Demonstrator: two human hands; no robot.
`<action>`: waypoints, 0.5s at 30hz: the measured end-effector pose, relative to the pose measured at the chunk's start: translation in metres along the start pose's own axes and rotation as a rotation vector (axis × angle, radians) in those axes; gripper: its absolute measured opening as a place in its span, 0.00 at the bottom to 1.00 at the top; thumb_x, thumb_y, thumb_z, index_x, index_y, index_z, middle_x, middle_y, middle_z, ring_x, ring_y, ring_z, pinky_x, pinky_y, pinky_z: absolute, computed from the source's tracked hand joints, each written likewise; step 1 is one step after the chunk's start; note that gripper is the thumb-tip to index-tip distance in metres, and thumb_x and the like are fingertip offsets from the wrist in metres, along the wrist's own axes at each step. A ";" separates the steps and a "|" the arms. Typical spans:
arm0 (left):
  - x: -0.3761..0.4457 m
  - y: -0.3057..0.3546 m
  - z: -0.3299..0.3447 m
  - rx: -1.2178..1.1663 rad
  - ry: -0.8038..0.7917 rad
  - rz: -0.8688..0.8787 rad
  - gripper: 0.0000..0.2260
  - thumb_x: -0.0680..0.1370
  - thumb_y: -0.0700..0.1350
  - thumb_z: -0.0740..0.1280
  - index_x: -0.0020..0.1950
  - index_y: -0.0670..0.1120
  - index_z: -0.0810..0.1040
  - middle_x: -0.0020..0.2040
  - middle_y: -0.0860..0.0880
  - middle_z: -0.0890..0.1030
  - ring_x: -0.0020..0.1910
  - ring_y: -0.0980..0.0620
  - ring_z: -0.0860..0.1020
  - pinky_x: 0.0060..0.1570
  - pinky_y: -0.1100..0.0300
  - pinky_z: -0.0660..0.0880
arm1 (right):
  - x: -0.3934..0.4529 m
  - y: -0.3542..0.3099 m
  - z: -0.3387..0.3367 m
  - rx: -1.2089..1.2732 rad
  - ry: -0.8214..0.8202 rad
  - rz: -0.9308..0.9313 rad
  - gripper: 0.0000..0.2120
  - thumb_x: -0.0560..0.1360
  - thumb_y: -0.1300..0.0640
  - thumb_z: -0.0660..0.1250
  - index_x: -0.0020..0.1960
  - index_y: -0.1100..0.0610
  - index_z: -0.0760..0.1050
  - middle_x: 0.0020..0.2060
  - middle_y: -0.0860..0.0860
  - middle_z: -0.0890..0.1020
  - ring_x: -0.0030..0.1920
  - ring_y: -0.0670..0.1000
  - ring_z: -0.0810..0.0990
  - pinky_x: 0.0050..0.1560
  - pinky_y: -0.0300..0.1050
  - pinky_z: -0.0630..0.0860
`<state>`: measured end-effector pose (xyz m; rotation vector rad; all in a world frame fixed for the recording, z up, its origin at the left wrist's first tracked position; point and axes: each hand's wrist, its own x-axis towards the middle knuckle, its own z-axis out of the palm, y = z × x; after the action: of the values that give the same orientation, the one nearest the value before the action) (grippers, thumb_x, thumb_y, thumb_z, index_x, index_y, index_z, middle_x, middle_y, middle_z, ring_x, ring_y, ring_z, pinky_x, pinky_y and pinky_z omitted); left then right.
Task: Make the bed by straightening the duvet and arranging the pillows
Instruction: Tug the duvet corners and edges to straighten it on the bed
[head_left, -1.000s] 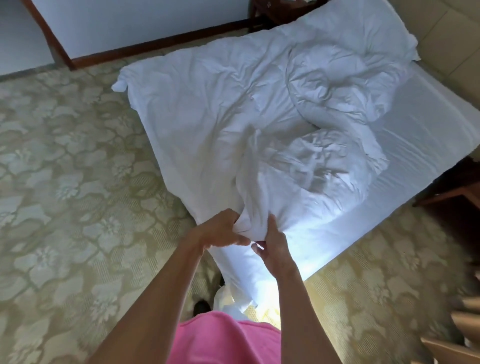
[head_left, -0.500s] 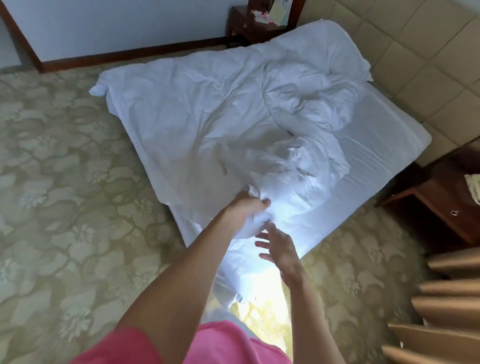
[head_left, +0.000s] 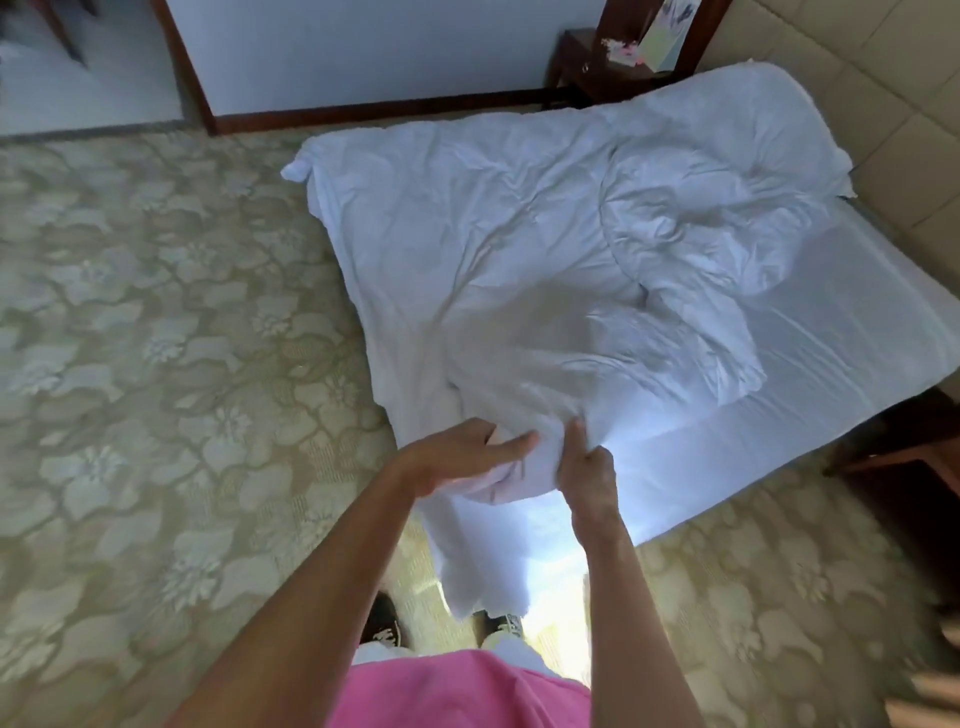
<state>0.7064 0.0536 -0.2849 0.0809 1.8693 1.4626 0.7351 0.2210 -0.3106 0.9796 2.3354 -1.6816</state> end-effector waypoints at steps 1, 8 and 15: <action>0.010 -0.001 -0.001 -0.207 0.067 -0.108 0.26 0.74 0.66 0.67 0.56 0.45 0.81 0.47 0.53 0.85 0.47 0.56 0.82 0.55 0.60 0.75 | 0.005 0.000 -0.005 -0.022 -0.013 -0.035 0.25 0.81 0.40 0.57 0.52 0.61 0.78 0.44 0.54 0.81 0.45 0.52 0.80 0.45 0.44 0.73; 0.100 0.036 0.055 -0.578 0.464 -0.439 0.34 0.72 0.61 0.73 0.69 0.41 0.72 0.60 0.39 0.79 0.53 0.41 0.80 0.53 0.49 0.75 | 0.025 0.015 -0.076 -0.498 -0.296 -0.256 0.24 0.81 0.40 0.58 0.35 0.57 0.68 0.34 0.52 0.77 0.40 0.54 0.78 0.43 0.45 0.72; 0.126 0.077 0.107 -0.387 0.493 -0.260 0.17 0.76 0.45 0.73 0.57 0.35 0.74 0.43 0.43 0.78 0.37 0.50 0.76 0.37 0.57 0.75 | 0.052 0.027 -0.125 -0.548 -0.568 -0.207 0.27 0.81 0.38 0.56 0.33 0.57 0.73 0.31 0.52 0.80 0.36 0.50 0.80 0.45 0.44 0.74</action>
<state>0.6489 0.2270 -0.2908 -0.7398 1.8318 1.7304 0.7436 0.3586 -0.3071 0.1398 2.3220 -1.0593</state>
